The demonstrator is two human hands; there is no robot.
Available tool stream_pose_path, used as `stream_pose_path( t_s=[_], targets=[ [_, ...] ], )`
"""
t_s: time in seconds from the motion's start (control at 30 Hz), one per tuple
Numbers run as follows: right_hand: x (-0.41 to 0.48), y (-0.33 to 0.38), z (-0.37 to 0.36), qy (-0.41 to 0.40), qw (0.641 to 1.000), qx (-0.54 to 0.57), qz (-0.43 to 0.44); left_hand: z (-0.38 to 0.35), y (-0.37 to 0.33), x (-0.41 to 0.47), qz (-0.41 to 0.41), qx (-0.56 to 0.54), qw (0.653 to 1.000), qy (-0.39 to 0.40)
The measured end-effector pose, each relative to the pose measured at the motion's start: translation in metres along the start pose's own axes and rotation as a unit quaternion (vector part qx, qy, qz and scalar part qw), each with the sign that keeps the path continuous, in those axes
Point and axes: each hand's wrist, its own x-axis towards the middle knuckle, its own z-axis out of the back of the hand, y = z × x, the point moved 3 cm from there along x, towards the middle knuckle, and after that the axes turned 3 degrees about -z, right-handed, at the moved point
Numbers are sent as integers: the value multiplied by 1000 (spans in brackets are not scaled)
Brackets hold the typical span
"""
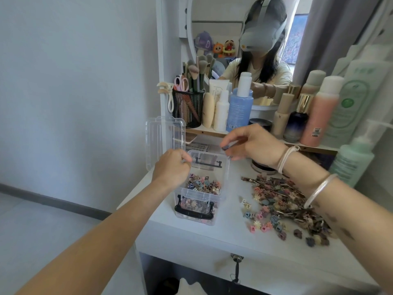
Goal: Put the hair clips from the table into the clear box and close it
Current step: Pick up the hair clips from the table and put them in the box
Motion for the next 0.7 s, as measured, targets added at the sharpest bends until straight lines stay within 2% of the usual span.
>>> stream_pose_path(
  t_s=[0.07, 0.1, 0.2, 0.27, 0.33, 0.43, 0.57, 0.7],
  targets=[
    [-7, 7, -14, 83, 996, -32, -8, -2, -1, 0, 0, -3, 1000, 1],
    [-9, 7, -17, 98, 994, -37, -14, -3, -2, 0, 0, -5, 1000, 0],
    [-14, 1, -3, 40, 999, -23, -27, -5, -1, 0, 2, -11, 1000, -4],
    [-21, -13, 8, 15, 996, -53, -67, -6, -1, 1, 2, -14, 1000, -4],
    [-32, -30, 3, 91, 976, -146, -133, -8, -1, 1, 3, -13, 1000, -3],
    [-45, -56, -14, 212, 916, -268, -211, -12, -3, 2, 4, -12, 1000, -2],
    [-45, -61, -32, 222, 887, -378, -141, -12, -5, 1, 3, -6, 1000, -3],
    [-38, -66, -40, 188, 891, -403, -93, -12, -5, 1, 1, -6, 1000, -4]
  ],
)
